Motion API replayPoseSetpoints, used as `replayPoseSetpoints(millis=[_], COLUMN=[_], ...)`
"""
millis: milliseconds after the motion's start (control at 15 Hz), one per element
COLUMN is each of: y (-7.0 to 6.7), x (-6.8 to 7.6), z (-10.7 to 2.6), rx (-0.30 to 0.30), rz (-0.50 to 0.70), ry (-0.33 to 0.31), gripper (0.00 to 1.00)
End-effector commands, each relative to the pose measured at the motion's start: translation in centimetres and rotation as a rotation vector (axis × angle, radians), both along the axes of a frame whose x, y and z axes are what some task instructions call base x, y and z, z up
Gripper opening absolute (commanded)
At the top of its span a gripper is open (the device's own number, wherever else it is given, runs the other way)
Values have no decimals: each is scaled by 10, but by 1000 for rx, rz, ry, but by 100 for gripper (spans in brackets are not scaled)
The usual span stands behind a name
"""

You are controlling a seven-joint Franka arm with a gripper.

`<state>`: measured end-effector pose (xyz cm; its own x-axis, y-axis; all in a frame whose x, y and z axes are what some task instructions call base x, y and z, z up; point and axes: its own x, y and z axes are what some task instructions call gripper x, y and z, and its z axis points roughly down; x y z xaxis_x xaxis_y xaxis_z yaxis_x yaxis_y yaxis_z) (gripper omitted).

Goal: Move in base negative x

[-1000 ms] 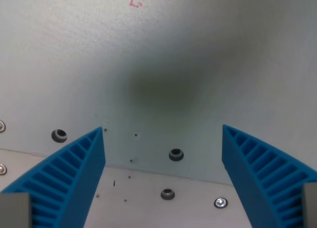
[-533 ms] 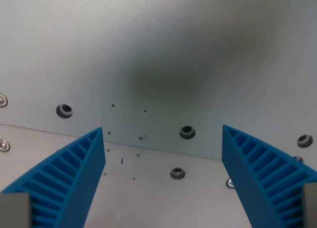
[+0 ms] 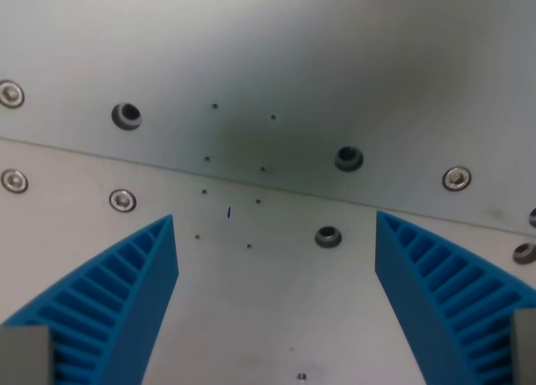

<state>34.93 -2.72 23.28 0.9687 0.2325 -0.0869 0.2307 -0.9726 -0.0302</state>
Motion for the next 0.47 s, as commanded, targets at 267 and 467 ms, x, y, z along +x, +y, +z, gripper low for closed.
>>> replayPoseSetpoints(millis=[267, 467], y=[11, 14], x=[-42, -58], z=[5, 2], rx=[-14, -14], rz=[-8, -8], ry=[-81, -81], gripper=[100, 100])
